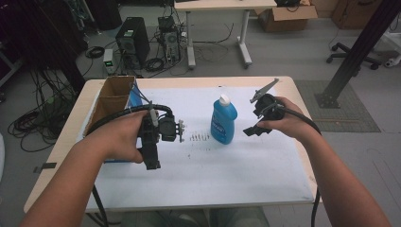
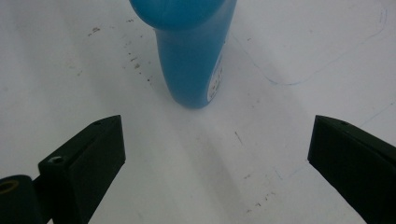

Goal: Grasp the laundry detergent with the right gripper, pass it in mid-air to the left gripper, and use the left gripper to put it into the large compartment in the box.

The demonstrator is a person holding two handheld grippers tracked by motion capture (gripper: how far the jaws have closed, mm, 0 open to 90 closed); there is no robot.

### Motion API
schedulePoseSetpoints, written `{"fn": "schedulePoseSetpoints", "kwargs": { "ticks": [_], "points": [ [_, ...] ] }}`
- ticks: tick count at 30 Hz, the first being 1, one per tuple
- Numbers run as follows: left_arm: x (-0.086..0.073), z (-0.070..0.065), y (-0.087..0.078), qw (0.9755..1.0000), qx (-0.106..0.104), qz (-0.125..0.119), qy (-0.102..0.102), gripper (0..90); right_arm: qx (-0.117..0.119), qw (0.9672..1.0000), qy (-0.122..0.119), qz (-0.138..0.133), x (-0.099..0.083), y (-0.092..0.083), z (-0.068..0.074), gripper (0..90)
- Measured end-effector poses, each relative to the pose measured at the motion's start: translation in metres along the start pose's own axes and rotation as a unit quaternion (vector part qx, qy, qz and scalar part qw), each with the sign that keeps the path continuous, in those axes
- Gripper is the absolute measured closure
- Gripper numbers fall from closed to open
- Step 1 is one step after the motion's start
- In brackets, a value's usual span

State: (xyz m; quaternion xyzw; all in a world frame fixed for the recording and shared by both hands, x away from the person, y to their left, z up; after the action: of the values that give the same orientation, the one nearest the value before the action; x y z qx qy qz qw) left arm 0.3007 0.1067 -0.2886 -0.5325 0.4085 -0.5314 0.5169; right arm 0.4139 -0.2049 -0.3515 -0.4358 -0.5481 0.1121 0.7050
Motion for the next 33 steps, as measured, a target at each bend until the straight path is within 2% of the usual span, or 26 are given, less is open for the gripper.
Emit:
{"fn": "schedulePoseSetpoints", "kwargs": {
  "ticks": [14,18,24,33],
  "points": [
    [0.0,0.0,0.004,1.0,-0.004,0.003,-0.001,0.4,0.003,0.9995,0.014,-0.029,-0.011,0.016,0.005,4.0],
    [0.001,0.001,0.007,1.0,-0.005,0.004,0.0,0.4,0.007,0.9986,0.016,-0.051,-0.011,0.024,0.009,4.0],
    [0.004,0.0,0.008,1.0,-0.006,0.005,0.004,0.3,0.005,0.9981,0.02,-0.058,-0.012,0.035,0.012,3.9],
    [0.004,0.001,0.009,1.0,-0.005,0.005,0.005,0.2,0.003,0.9951,0.033,-0.093,-0.011,0.046,0.012,3.4]
  ]
}}
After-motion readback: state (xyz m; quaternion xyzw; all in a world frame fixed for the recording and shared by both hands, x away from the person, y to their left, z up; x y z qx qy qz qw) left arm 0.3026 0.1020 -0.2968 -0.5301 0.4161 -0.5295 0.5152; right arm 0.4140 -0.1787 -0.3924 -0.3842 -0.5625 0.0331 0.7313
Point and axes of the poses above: each handheld gripper's, and its own axes: y roughly forward along the jaws, x roughly out of its top, z roughly to its left, the point moved 2 cm from there along y, roughly forward along the jaws, and after that the axes turned 11 degrees about -z, right-handed, at the moved point
